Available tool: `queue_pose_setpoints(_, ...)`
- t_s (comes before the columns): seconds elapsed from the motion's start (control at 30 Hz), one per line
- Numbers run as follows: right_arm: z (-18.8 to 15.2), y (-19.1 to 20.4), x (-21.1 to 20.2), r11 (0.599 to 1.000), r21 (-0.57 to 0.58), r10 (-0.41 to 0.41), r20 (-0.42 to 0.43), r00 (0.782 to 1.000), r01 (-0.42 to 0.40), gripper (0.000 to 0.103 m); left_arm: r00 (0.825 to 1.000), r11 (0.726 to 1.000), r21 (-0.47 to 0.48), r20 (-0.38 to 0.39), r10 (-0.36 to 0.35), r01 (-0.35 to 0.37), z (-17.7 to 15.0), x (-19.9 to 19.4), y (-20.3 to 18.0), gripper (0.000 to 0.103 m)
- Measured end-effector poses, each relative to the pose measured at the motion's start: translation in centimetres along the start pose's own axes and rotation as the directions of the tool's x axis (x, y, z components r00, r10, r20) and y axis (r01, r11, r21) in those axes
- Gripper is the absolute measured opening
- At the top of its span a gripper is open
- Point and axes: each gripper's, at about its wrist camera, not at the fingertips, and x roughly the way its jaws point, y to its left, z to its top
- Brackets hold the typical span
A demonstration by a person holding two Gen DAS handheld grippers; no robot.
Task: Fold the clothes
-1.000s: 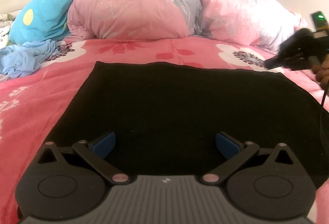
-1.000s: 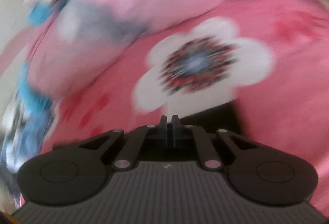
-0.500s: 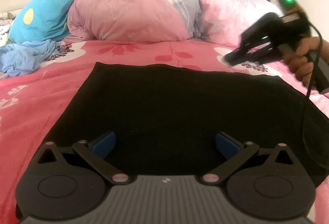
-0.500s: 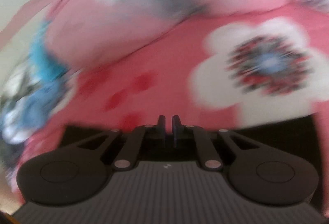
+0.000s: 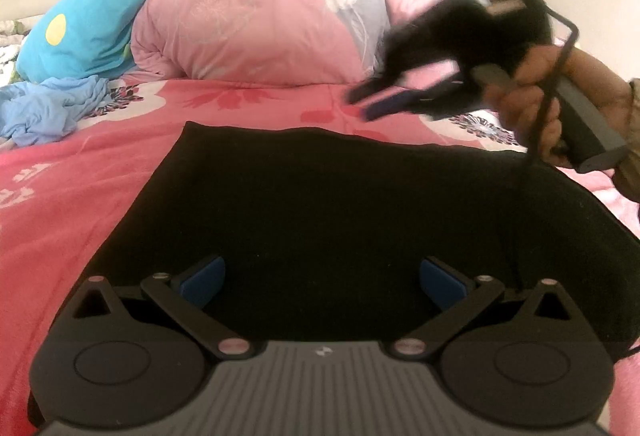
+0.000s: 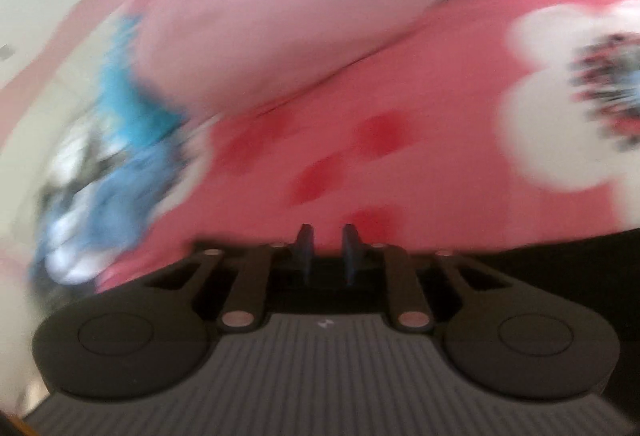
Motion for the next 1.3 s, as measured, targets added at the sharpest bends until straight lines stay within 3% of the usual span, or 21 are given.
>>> queue_pose_setpoints(0.07, -0.3, 1.9, 2.2, 0.995, -0.027, 0.091, -0.091, 0.992, -0.094, 0.022, 1.000, 1.000, 0.000, 0.001, -0.001, 0.001, -0.1, 0.0, 0.0, 0.103)
queue_pose_setpoints(0.13, -0.3, 3.3, 5.0, 0.989, -0.054, 0.129, -0.168, 0.977, -0.140, 0.023, 1.000, 1.000, 0.001, 0.002, -0.002, 0.002, -0.1, 0.0, 0.1, 0.103)
queue_pose_setpoints(0.23, 0.4, 3.6, 8.8, 0.993, -0.040, 0.102, -0.197, 0.975, -0.112, 0.021, 1.000, 1.000, -0.003, 0.004, -0.006, 0.006, -0.1, -0.1, 0.2, 0.103)
queue_pose_setpoints(0.3, 1.3, 3.0, 9.4, 0.997, -0.001, 0.078, -0.142, 0.987, -0.078, 0.016, 1.000, 1.000, -0.009, 0.008, -0.014, 0.014, -0.1, -0.2, 0.3, 0.103)
queue_pose_setpoints(0.37, 1.9, 3.2, 8.1, 1.000, -0.020, -0.013, -0.067, 0.998, 0.011, 0.021, 1.000, 1.000, -0.015, 0.013, -0.020, 0.020, -0.2, -0.3, 0.4, 0.103)
queue_pose_setpoints(0.43, 2.6, 4.1, 6.9, 0.996, -0.090, -0.030, -0.029, 0.999, 0.027, 0.021, 0.999, 0.999, -0.021, 0.017, -0.027, 0.027, -0.2, -0.3, 0.4, 0.103)
queue_pose_setpoints(0.6, 2.0, 3.7, 2.7, 0.995, -0.094, 0.044, 0.019, 0.999, -0.042, 0.022, 0.999, 0.999, -0.026, 0.020, -0.033, 0.034, -0.2, -0.5, 0.4, 0.103)
queue_pose_setpoints(0.7, 0.2, 1.4, -1.7, 0.999, -0.031, 0.022, 0.091, 0.996, -0.019, 0.022, 1.000, 0.999, -0.019, 0.017, -0.027, 0.027, -0.2, -0.4, 0.3, 0.103)
queue_pose_setpoints(0.87, -3.9, -6.3, -9.1, 0.978, 0.194, -0.109, 0.195, 0.975, 0.071, 0.025, 1.000, 1.000, -0.006, 0.011, -0.016, 0.016, -0.1, -0.3, 0.1, 0.103)
queue_pose_setpoints(1.0, -6.4, -12.1, -12.5, 0.931, 0.330, -0.236, 0.216, 0.947, 0.156, 0.024, 1.000, 1.000, 0.005, 0.006, -0.006, 0.006, -0.1, -0.1, -0.1, 0.103)
queue_pose_setpoints(1.07, -7.3, -15.1, -14.4, 0.904, 0.397, -0.280, 0.265, 0.923, 0.161, 0.023, 1.000, 1.000, 0.013, 0.002, 0.000, 0.000, 0.0, -0.1, -0.2, 0.103)
queue_pose_setpoints(1.17, -8.8, -18.3, -18.2, 0.833, 0.527, -0.394, 0.351, 0.849, 0.168, 0.024, 1.000, 1.000, 0.022, -0.002, 0.008, -0.008, 0.0, 0.0, -0.3, 0.103)
queue_pose_setpoints(1.23, -10.1, -19.1, -20.7, 0.786, 0.580, -0.483, 0.358, 0.799, 0.215, 0.026, 1.000, 1.000, 0.025, -0.003, 0.010, -0.010, 0.0, 0.1, -0.3, 0.103)
queue_pose_setpoints(1.27, -10.9, -19.3, -21.9, 0.769, 0.599, -0.508, 0.363, 0.781, 0.222, 0.026, 1.000, 1.000, 0.026, -0.004, 0.012, -0.012, 0.0, 0.1, -0.4, 0.103)
queue_pose_setpoints(1.3, -12.0, -18.8, -23.0, 0.778, 0.599, -0.485, 0.381, 0.787, 0.190, 0.026, 1.000, 1.000, 0.028, -0.005, 0.014, -0.014, 0.0, 0.2, -0.4, 0.103)
